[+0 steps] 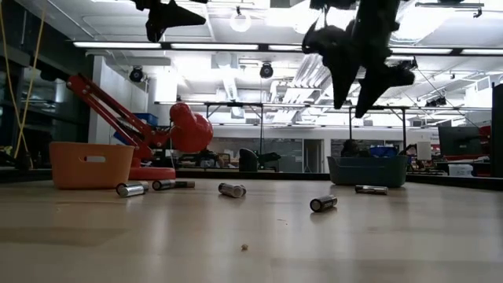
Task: Sort batteries
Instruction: Put the black battery into the blue bin
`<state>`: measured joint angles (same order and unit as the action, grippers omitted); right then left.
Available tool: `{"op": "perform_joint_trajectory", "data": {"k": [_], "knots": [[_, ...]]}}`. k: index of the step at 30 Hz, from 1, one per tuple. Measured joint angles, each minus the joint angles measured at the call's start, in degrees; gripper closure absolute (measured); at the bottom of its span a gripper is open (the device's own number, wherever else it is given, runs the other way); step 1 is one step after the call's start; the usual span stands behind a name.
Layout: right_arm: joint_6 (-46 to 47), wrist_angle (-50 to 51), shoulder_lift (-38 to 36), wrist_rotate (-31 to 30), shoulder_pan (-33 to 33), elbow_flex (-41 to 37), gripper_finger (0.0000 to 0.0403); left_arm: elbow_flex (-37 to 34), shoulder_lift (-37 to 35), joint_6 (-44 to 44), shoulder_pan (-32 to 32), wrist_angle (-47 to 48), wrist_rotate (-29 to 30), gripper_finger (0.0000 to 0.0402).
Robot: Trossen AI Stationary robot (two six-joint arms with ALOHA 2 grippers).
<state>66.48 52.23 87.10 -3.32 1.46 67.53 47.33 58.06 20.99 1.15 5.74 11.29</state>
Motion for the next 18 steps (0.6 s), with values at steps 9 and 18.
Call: {"op": "perform_joint_trajectory", "data": {"k": [9, 18], "knots": [[29.0, -18.5, 13.8, 1.4, 16.0, 0.0, 0.0202, 0.0, 0.0, 0.5, 0.0, 0.0, -0.3, 0.0222], [41.2, -21.6, 25.6, 3.6, 18.1, 6.3, 0.0202, 0.0, 0.0, 0.5, 0.0, 0.4, -5.0, 0.0222]]}}
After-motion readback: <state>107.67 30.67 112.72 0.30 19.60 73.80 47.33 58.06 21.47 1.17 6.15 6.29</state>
